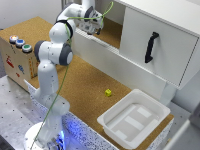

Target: Put the purple block on top of the drawer

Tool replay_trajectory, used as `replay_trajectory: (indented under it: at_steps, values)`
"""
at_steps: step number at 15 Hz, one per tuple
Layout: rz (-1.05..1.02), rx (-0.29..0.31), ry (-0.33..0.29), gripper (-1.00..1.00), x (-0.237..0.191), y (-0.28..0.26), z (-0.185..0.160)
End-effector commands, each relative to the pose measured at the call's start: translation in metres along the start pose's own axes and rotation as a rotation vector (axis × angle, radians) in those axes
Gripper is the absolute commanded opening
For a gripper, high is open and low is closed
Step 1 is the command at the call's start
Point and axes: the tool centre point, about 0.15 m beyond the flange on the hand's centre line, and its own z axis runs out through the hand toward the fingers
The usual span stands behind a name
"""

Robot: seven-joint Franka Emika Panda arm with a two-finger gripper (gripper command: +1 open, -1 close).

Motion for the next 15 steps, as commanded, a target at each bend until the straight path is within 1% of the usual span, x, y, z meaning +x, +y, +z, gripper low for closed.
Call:
replay_trajectory:
  at_steps: [1, 5, 7, 8, 9, 12, 14, 15]
  values:
    - [-0.207, 0.059, 0.061, -1.00, -0.072, -0.103, 0.005]
    - [-0.376, 0.121, 0.037, -1.00, -0.075, -0.167, 0.014]
    - [-0.485, 0.145, 0.051, -1.00, -0.066, -0.197, 0.022]
    - [-0.527, 0.176, 0.062, -1.00, -0.060, -0.205, 0.025]
    - [-0.571, 0.194, 0.067, -1.00, -0.051, -0.216, 0.030]
    - [-0.681, 0.249, 0.064, -1.00, -0.036, -0.239, 0.044]
    - [-0.800, 0.294, 0.037, -1.00, -0.035, -0.256, 0.055]
    - [-0.858, 0.304, 0.011, -1.00, -0.038, -0.264, 0.059]
